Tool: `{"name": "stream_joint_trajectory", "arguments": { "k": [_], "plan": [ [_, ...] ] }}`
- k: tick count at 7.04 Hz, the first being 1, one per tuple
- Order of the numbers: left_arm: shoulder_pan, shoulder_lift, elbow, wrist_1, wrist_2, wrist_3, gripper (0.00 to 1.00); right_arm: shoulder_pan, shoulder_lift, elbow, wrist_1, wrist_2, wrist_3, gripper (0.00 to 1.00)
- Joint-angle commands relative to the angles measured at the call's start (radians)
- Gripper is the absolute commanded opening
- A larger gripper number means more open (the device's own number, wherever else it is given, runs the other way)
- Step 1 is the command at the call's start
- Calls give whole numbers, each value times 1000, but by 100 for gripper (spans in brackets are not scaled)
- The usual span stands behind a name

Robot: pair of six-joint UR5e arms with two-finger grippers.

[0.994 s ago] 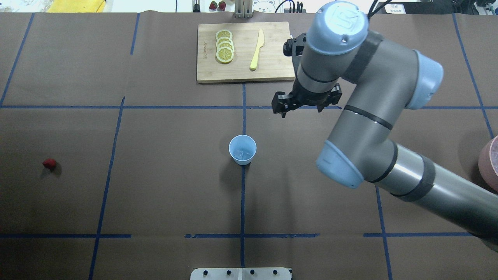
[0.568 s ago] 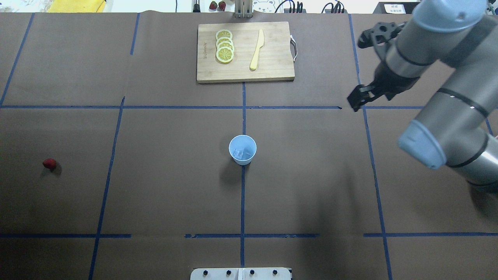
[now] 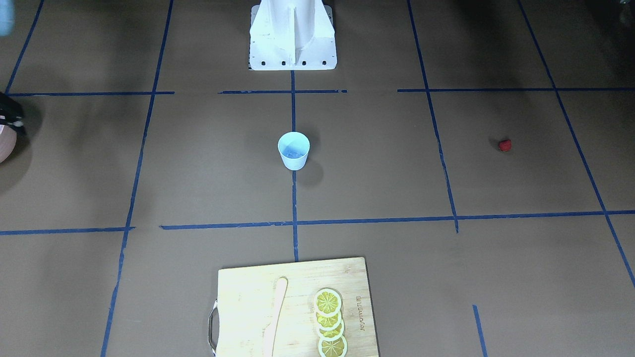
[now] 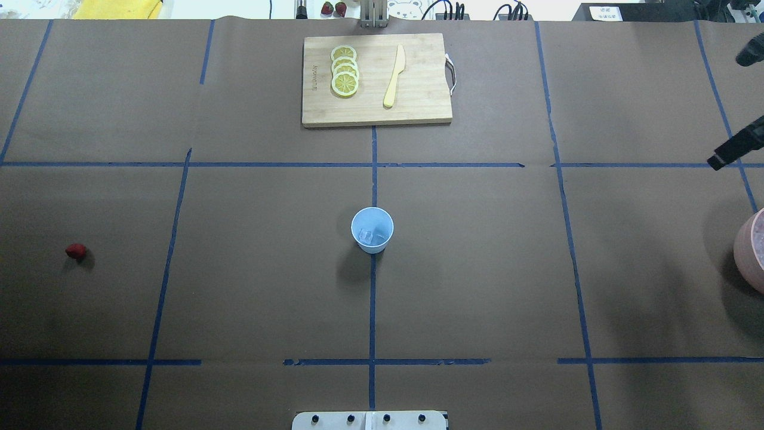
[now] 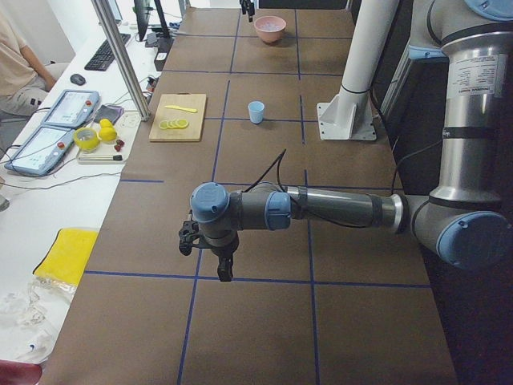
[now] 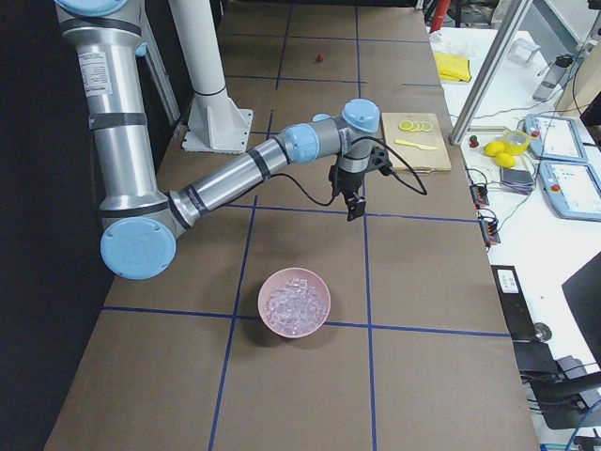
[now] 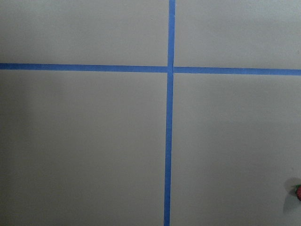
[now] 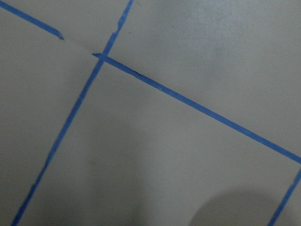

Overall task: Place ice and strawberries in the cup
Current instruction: 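Raise the right gripper and withdraw it toward the ice bowl, then grasp another ice cube from the pink bowl with the right gripper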

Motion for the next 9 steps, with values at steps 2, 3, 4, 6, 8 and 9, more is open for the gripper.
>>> {"name": "stream_joint_trajectory", "arguments": {
  "k": [2, 3, 4, 6, 8, 9],
  "plan": [
    [0, -2, -1, -1, 0, 0, 100, 81, -176, 6, 61, 5, -128, 100],
    [0, 0, -1, -1, -2, 0, 100, 80, -227, -26, 169, 5, -120, 100],
    [0, 0, -1, -1, 0, 0, 100, 80, -264, -36, 216, 4, -100, 100],
    [0, -2, -1, -1, 0, 0, 100, 80, -369, -60, 372, -3, -83, 99],
    [0, 0, -1, -1, -2, 0, 100, 80, -405, -161, 522, -3, -63, 94],
    [0, -2, -1, -1, -2, 0, 100, 80, -404, -233, 614, -3, -24, 93]
  ]
}}
